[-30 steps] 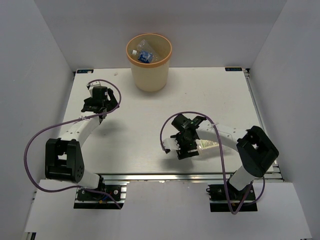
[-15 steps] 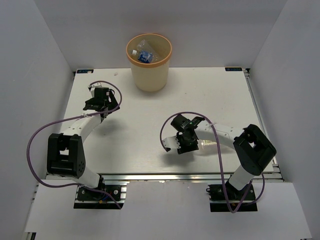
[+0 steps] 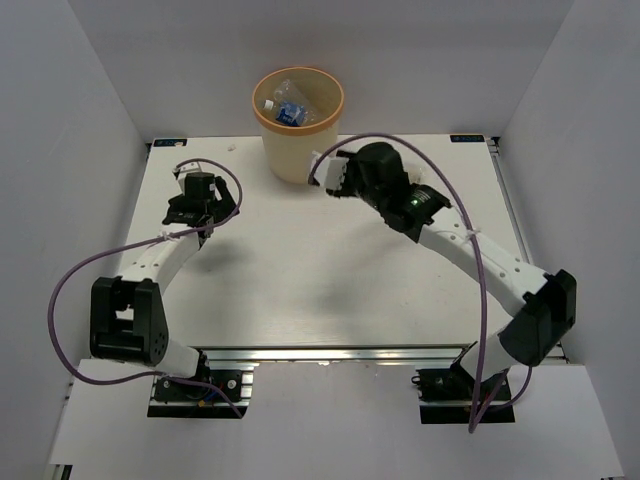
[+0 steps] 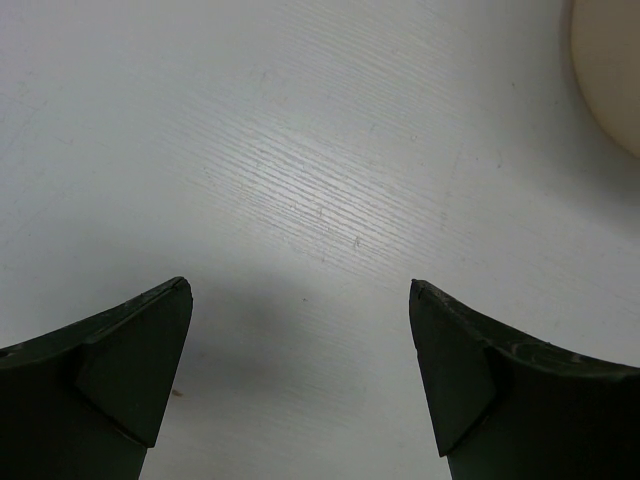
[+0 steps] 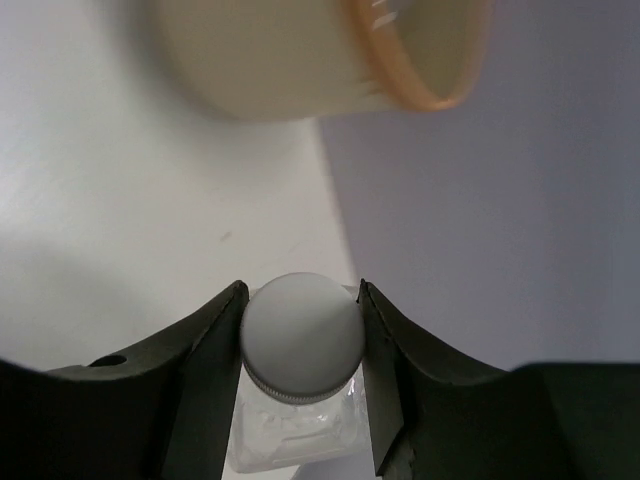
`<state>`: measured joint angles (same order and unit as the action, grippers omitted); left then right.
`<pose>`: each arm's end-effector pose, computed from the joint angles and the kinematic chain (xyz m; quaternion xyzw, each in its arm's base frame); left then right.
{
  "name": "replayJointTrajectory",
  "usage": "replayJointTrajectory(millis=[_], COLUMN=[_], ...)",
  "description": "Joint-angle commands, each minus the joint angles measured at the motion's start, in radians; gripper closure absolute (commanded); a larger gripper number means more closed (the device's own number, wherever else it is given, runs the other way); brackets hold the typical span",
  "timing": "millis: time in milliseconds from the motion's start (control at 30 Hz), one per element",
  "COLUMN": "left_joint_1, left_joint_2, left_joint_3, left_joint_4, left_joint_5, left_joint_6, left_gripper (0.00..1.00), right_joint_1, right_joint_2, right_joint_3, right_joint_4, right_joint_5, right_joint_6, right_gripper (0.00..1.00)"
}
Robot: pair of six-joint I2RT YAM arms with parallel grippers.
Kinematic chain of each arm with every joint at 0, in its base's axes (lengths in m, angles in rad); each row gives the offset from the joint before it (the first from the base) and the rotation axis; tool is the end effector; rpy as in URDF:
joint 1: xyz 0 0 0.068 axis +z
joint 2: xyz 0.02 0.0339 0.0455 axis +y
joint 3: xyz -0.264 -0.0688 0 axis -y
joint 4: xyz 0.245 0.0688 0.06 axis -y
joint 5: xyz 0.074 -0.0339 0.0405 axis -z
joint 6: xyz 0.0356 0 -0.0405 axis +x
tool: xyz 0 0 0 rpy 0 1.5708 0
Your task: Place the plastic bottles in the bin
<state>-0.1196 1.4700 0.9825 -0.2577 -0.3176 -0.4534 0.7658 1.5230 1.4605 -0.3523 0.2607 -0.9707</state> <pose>0.3163 -0.0268 0.2413 -0.2128 0.8814 0.0270 0.4209 0.2622 0.2393 0.3781 -0.5879 0.5908 -0.1637 0.5277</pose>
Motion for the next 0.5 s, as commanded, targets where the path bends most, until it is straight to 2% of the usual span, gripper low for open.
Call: replayJointTrajectory(millis=[0,67,200,233,267,333,367,400,467], left_joint_1=[0.006,0.006,0.008,0.008,0.009,0.009,0.011,0.012,0.015], left_joint_2=[-0.097,-0.12,-0.16,-0.171,-0.175,-0.181,-0.183,-0.181,-0.185], left_joint_3=[-0.03,-0.051,-0.065,-0.07,-0.08,-0.09,-0.093,-0.094,-0.099], left_joint_4=[0.037,0.043,0.041,0.044,0.051,0.061,0.055,0.051,0.051], left_joint_5=[0.021,0.018,0.023,0.031,0.04,0.046,0.037,0.032,0.031], left_joint_6=[0.011,0.019,0.018,0.018,0.016,0.018,0.016,0.013,0.012], left_gripper=[0.02,0.02,0.02,0.02,0.02,0.02,0.02,0.02,0.02], right_joint_1=[0.001,-0.003,-0.028,-0.034,-0.042,-0.059,-0.066,-0.074,-0.097], right_joint_2=[-0.054,-0.009,0.072,0.098,0.164,0.251,0.349,0.392,0.504], right_joint_3=[0.027,0.14,0.187,0.211,0.245,0.421,0.499,0.643,0.736], right_joint_4=[0.514,0.581,0.911,0.94,0.946,0.888,0.851,0.824,0.808], right_joint_5=[0.074,0.106,0.075,0.051,0.031,0.021,0.018,0.015,-0.014], right_joint_6=[0.021,0.122,0.239,0.265,0.32,0.374,0.429,0.458,0.503], right_gripper=[1.0,1.0,1.0,1.0,1.0,1.0,1.0,1.0,1.0])
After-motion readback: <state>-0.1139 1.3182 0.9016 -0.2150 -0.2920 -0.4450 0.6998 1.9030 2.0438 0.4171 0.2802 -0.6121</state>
